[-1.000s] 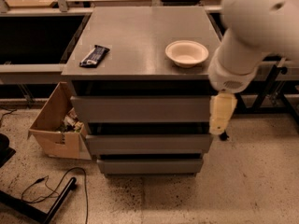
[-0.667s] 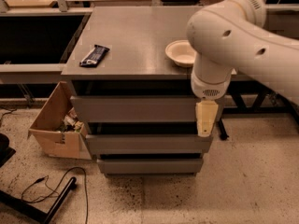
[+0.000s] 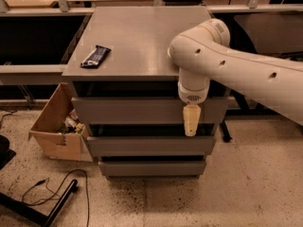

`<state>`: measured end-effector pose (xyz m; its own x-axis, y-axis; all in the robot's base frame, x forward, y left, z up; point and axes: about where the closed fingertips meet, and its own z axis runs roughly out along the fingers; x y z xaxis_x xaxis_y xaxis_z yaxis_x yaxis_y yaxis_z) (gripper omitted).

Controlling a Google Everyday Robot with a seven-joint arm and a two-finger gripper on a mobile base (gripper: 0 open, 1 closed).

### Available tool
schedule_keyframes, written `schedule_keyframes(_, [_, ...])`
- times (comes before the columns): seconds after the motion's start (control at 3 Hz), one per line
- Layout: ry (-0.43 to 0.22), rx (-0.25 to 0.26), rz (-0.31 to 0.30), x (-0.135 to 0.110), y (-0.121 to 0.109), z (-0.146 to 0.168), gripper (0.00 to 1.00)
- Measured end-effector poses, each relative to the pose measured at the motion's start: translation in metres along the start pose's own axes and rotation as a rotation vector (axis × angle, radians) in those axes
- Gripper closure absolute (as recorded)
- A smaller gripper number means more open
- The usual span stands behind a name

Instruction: Open top drawer

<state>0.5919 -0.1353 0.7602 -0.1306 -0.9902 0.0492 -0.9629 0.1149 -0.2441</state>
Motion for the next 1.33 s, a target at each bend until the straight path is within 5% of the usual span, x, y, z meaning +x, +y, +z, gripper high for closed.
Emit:
schedule_keyframes(0.67, [-0.077, -0.044, 0.016, -0.034, -0.013, 0.052, 0.02])
schedule_keyframes(1.33, [-0.127, -0.063, 0.034, -0.051, -0.017, 0.068, 0.48])
